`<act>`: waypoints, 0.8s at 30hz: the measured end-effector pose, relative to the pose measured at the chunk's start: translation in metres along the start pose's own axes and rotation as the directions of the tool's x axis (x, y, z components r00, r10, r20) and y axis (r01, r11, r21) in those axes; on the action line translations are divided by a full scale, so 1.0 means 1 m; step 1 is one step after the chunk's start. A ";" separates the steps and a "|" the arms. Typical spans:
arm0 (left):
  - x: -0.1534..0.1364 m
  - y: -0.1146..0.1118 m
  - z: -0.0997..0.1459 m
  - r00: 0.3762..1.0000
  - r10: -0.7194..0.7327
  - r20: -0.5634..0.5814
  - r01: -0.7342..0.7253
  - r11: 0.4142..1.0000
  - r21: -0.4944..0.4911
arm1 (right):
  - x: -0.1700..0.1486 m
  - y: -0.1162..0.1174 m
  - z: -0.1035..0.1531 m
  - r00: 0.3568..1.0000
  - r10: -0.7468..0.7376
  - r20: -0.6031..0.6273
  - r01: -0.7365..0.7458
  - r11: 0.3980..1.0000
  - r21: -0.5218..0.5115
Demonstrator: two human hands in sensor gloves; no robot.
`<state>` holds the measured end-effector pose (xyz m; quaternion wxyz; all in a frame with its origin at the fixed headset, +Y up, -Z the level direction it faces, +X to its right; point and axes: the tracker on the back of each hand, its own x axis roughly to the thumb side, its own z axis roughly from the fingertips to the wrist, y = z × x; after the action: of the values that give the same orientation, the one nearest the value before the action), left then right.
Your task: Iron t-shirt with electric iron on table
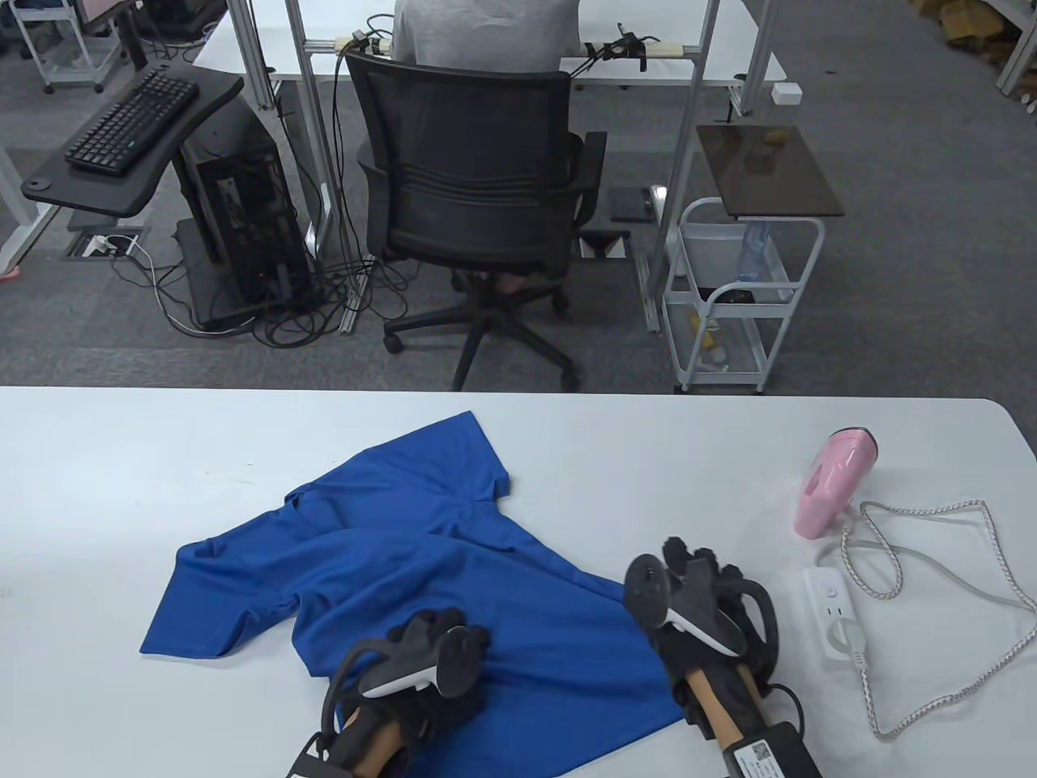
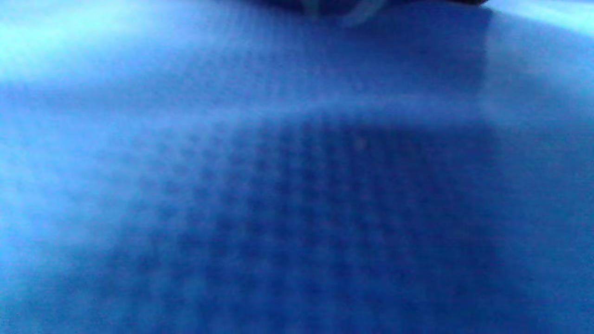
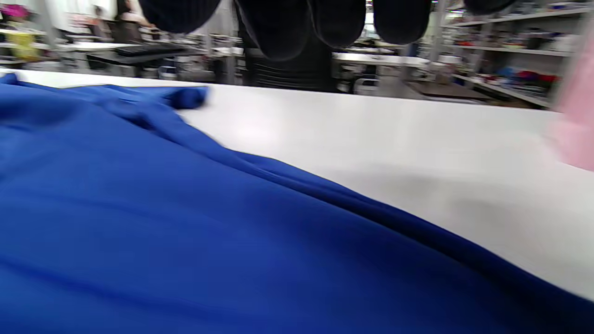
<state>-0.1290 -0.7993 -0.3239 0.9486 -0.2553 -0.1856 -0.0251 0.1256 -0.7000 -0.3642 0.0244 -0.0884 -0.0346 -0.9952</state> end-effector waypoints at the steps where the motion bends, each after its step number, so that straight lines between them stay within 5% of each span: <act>1: 0.000 0.000 0.000 1.000 -0.001 -0.001 0.001 1.000 -0.011 | 0.017 -0.002 -0.010 0.999 -0.006 0.040 0.005 1.000 0.006; 13: -0.001 -0.001 0.000 1.000 -0.012 0.022 0.012 1.000 -0.015 | 0.135 0.042 -0.111 0.984 -0.073 0.160 0.047 0.986 0.160; 19: -0.001 -0.002 0.001 1.000 -0.010 0.024 0.010 1.000 -0.018 | 0.145 0.063 -0.132 0.989 -0.070 0.129 0.030 0.957 0.287; 24: -0.002 -0.002 0.001 1.000 0.002 0.028 -0.001 1.000 -0.020 | 0.131 0.064 -0.132 0.997 -0.036 0.065 0.018 0.967 0.253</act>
<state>-0.1318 -0.8005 -0.3232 0.9434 -0.2650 -0.1984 -0.0226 -0.0224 -0.7791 -0.4660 0.0207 -0.1182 -0.1630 -0.9793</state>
